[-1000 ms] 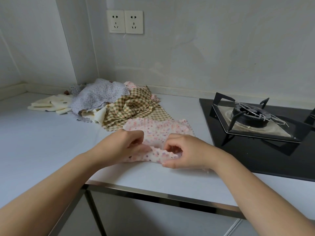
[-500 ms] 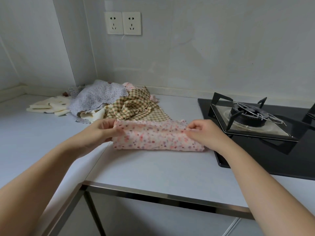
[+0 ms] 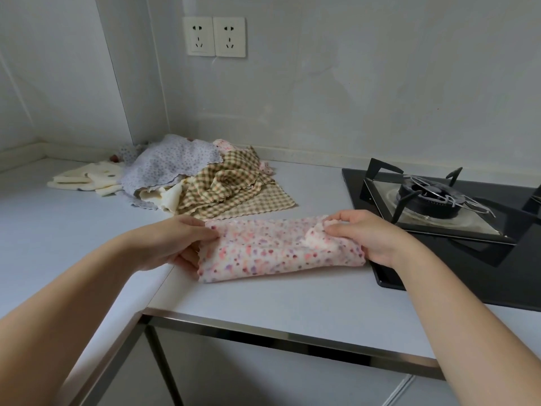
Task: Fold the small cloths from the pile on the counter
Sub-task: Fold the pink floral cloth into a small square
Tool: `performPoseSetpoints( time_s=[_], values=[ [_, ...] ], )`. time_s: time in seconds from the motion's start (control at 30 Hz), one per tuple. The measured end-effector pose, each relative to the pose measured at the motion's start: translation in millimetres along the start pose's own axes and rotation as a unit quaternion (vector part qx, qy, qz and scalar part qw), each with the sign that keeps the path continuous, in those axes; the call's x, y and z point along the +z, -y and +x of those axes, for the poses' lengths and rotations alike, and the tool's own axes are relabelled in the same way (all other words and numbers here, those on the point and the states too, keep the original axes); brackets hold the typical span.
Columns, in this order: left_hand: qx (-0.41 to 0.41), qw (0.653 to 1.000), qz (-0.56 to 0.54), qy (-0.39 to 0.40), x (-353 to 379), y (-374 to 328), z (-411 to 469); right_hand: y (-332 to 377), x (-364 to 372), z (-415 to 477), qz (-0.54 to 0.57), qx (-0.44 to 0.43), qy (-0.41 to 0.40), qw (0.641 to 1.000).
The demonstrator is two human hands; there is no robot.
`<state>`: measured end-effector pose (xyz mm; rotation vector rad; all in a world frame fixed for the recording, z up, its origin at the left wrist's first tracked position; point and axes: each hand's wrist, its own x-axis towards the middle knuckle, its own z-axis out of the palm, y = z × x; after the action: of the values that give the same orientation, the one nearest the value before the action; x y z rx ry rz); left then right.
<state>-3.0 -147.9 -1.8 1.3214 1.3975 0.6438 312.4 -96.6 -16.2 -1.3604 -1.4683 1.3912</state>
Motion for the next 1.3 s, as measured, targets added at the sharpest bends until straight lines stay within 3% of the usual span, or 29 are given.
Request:
performPoseSetpoints(
  time_s=[0.07,0.17,0.27,0.37,0.43,0.6,0.77,0.87,0.93,1.0,1.07,1.2,1.3],
  values=[
    [-0.019,0.999,0.013,-0.030,3.2,-2.0,1.3,-0.3,-0.4,-0.4,-0.012,0.012,-0.002,1.000],
    [0.025,0.982,0.094,-0.160,12.1,-0.2,13.9,-2.4,-0.7,4.8,-0.085,-0.023,-0.064,0.994],
    [0.089,0.916,0.258,-0.295,20.9,6.2,26.4,-5.2,6.1,14.3,-0.174,-0.091,-0.160,0.967],
    [0.113,0.854,0.363,-0.356,30.0,14.1,32.7,-9.1,14.9,24.5,-0.274,-0.142,-0.216,0.926],
    [0.113,0.817,0.416,-0.382,33.6,17.0,35.7,-11.8,18.3,29.6,-0.308,-0.170,-0.239,0.905],
    [0.115,0.769,0.484,-0.400,35.4,21.3,42.5,-15.0,26.8,30.6,-0.403,-0.200,-0.263,0.854],
    [0.122,0.734,0.535,-0.400,39.7,24.5,43.0,-13.1,31.3,28.5,-0.510,-0.160,-0.267,0.802],
    [0.177,0.703,0.556,-0.407,36.1,24.0,43.0,-8.4,33.1,23.9,-0.564,-0.181,-0.266,0.761],
    [0.273,0.672,0.571,-0.384,35.1,24.2,45.5,-6.2,37.1,19.7,-0.548,-0.231,-0.260,0.761],
    [0.331,0.695,0.559,-0.306,35.4,26.2,46.5,-6.7,43.7,14.8,-0.524,-0.236,-0.220,0.789],
    [0.323,0.746,0.534,-0.232,36.1,27.8,44.5,-8.7,48.2,13.1,-0.537,-0.202,-0.177,0.799],
    [0.322,0.775,0.481,-0.254,37.6,20.6,34.8,-10.8,42.1,16.7,-0.532,-0.194,-0.169,0.807],
    [0.369,0.803,0.420,-0.206,36.4,17.9,29.2,-13.5,40.3,15.2,-0.477,-0.224,-0.129,0.840]
  ],
)
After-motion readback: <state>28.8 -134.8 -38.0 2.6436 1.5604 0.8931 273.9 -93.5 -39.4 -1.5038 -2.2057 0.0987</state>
